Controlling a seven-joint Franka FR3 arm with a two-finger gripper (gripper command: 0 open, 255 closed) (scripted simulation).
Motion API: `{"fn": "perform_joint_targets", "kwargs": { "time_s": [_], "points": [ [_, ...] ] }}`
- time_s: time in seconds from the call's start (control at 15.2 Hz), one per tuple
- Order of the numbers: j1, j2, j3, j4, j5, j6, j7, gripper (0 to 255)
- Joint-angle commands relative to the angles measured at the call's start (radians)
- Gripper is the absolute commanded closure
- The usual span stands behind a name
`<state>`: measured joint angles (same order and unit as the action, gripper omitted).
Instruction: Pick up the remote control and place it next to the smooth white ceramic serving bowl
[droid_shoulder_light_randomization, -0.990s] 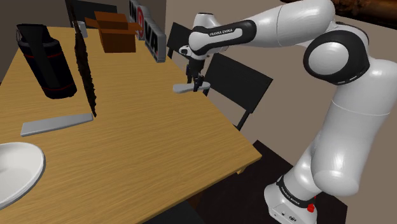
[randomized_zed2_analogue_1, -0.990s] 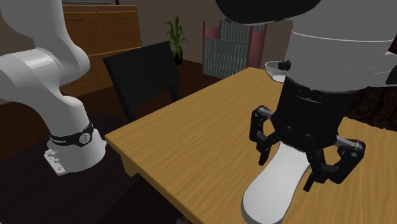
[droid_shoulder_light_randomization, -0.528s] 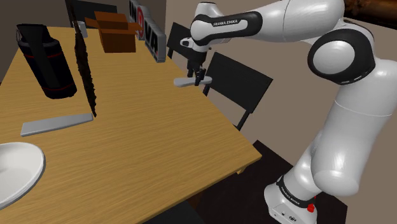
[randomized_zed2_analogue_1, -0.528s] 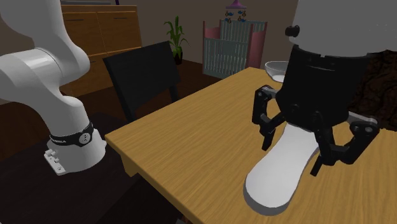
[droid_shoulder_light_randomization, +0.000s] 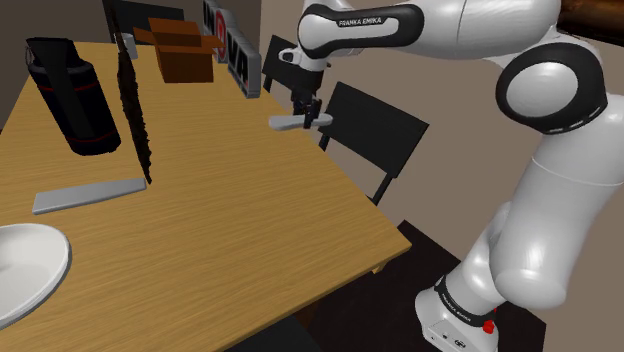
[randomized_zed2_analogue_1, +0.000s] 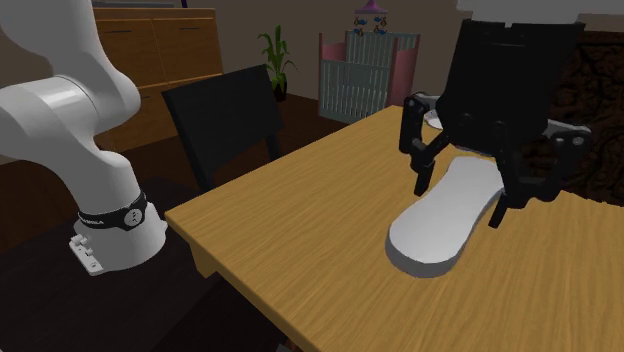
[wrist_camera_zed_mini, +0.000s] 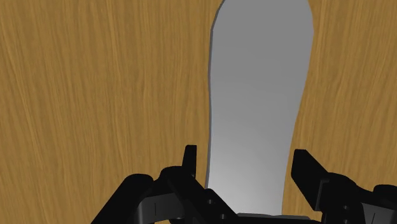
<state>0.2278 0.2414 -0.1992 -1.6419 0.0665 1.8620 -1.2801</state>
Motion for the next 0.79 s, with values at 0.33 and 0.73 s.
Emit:
{"fn": "perform_joint_targets", "kwargs": {
  "time_s": [0.33, 0.73],
  "points": [
    [0.097, -0.044, 0.057, -0.063, -0.018, 0.025, 0.157, 255],
    [0.177, -0.048, 0.110, -0.066, -0.028, 0.028, 0.291, 255]
  ]
}}
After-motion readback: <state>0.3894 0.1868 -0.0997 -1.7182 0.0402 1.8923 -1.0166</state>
